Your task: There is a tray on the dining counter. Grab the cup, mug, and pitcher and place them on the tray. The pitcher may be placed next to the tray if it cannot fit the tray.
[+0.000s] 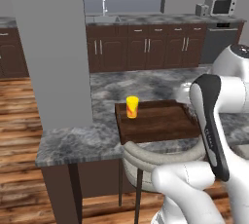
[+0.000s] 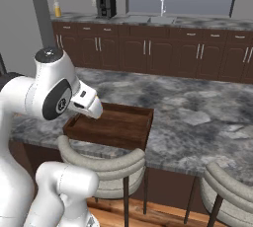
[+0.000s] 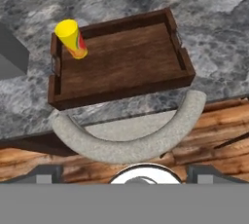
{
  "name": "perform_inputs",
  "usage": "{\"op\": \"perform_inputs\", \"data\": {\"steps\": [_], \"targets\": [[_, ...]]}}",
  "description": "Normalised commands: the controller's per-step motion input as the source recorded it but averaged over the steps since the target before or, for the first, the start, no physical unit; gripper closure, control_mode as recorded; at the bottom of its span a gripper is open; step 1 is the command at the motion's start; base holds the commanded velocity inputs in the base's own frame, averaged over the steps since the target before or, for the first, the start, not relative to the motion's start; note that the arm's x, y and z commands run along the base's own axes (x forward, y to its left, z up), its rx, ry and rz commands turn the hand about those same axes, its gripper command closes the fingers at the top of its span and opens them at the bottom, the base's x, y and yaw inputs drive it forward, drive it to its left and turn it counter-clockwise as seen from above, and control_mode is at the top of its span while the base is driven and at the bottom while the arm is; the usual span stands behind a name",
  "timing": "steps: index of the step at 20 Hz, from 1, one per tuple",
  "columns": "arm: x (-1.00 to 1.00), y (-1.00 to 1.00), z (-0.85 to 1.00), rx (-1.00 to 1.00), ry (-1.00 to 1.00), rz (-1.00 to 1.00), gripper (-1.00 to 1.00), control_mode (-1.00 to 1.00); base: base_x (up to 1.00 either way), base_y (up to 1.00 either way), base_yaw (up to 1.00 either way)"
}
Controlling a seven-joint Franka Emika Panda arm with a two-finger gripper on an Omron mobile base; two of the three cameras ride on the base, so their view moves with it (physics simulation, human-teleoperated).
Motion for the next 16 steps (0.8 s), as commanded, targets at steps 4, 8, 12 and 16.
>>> {"op": "perform_inputs", "data": {"steps": [4,8,12,16], "targets": [[-0.02,0.00,0.40,-0.01,0.00,0.14,-1.00,-1.00,0.00,0.00,0.00],[-0.11,0.04,0.22,-0.09,0.00,0.08,-1.00,-1.00,0.00,0.00,0.00],[-0.20,0.11,0.04,-0.12,0.00,0.01,-1.00,-1.00,0.00,0.00,0.00],[-0.15,0.03,0.12,-0.06,0.00,0.00,-1.00,-1.00,0.00,0.00,0.00]]}}
